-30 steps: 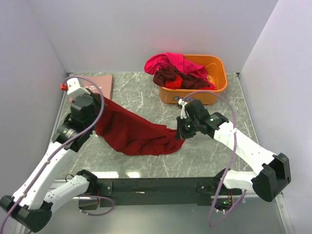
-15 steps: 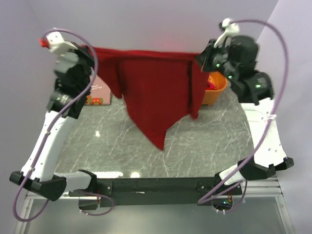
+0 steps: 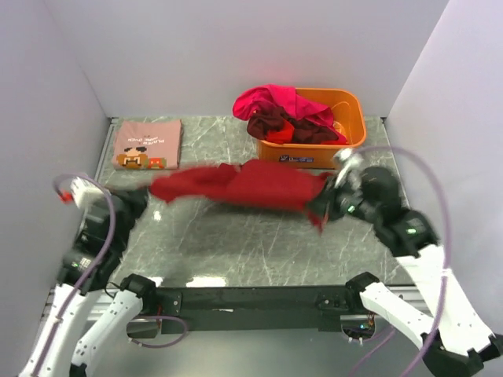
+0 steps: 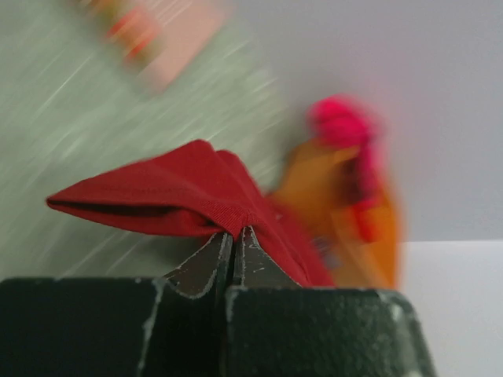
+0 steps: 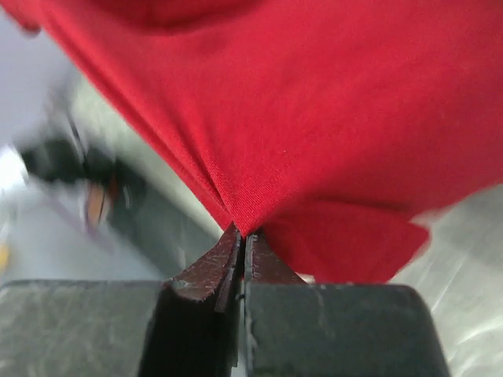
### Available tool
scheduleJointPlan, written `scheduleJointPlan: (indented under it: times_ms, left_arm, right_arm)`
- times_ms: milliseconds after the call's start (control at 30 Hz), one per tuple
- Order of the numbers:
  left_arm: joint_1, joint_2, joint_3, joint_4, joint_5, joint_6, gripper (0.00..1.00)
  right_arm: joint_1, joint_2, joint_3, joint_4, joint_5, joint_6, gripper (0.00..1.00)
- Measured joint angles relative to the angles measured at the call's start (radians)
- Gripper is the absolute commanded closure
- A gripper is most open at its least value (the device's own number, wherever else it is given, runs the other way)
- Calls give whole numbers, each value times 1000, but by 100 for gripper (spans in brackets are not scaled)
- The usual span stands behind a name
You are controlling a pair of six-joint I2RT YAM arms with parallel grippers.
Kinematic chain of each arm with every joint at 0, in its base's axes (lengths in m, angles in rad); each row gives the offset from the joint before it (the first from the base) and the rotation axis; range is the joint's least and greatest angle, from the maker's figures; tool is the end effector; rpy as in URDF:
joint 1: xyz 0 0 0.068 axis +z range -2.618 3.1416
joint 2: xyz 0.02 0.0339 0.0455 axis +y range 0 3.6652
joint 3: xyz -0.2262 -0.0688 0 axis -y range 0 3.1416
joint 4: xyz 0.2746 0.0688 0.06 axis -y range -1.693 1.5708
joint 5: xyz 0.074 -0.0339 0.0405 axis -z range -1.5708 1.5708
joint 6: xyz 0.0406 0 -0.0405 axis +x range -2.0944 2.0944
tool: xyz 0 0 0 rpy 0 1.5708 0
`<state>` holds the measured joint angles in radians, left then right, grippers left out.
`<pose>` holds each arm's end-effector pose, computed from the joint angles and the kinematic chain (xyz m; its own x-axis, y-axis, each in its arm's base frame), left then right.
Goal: Fold and stack the t-shirts
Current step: Flatten the tshirt out
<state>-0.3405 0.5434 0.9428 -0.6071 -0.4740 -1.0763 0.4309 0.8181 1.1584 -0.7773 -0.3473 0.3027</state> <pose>0.1606 -0.0372 0.3698 0.0168 -0.8368 -0.5472 -0.2299 0.5294 -0.8166 0.1812 0.0985 0.3793 -0.5677 0.0475 -0.8219 -0.5277 0.7452 0.4076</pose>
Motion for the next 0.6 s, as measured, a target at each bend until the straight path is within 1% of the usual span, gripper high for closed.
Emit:
scheduleJointPlan:
  times_ms: [33,67,100,133,167,200,233,300,400,467,600]
  left_arm:
    - [3,-39,-72,-80,12,-73,92]
    - [6,-60,-121,-172,19,-138,64]
    - [8,-71,-147,-251,24,-188,51]
    - [10,-82,-163,-337,20,-249,31]
    - [14,-87,-164,-389,9,-282,5]
    - [18,-93,-160,-439,-7,-318,1]
    - [22,-105,-151,-482,-21,-351,1]
    - [25,-119,-121,-531,-43,-386,1]
    - [25,-111,-97,-520,-53,-380,1]
    - [25,-85,-99,-486,-43,-351,1]
    - [27,51,-132,-306,52,-241,1]
  right_arm:
    - [11,-14,-76,-13,-31,6,97]
    - [26,-14,-152,-24,-57,14,87]
    - [37,-9,-223,-27,-80,27,77]
    - [43,-1,-284,-21,-95,32,61]
    - [47,16,-349,-24,-102,45,54]
    - [47,34,-418,-36,-102,53,47]
    - [47,47,-459,-55,-99,61,38]
    - [47,56,-472,-85,-86,75,33]
    - [47,52,-425,-71,-52,87,29]
    - [45,61,-388,-52,-13,98,28]
    - [25,128,-335,-8,82,130,27]
